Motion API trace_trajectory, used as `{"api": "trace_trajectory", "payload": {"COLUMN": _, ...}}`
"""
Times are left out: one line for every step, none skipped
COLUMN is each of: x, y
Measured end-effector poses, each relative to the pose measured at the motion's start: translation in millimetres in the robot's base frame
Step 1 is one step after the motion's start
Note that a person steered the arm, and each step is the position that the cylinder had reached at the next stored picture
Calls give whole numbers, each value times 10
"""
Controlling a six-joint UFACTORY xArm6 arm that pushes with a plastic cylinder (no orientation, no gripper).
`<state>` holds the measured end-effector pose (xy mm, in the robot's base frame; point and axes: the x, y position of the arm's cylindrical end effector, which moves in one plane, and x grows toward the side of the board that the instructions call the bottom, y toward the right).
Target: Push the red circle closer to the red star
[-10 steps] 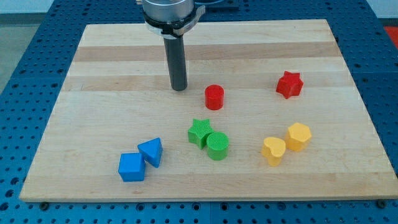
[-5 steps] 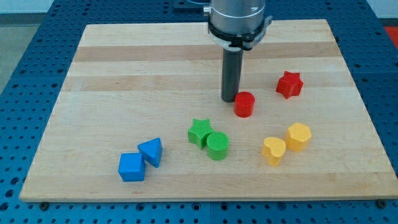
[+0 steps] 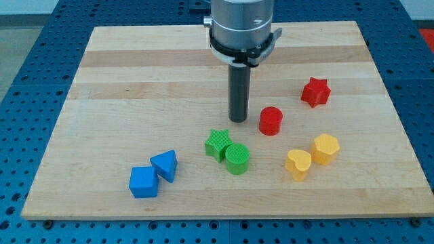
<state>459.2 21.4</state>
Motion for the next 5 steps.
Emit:
{"api": "trace_trajectory", "payload": {"x": 147, "y": 52}}
{"api": "trace_trajectory", "payload": {"x": 197, "y": 52}}
{"api": "trace_trajectory", "payload": {"x": 384, "y": 128}}
{"api": "trace_trajectory", "payload": {"x": 358, "y": 142}}
{"api": "trace_trajectory", "payload": {"x": 257, "y": 140}}
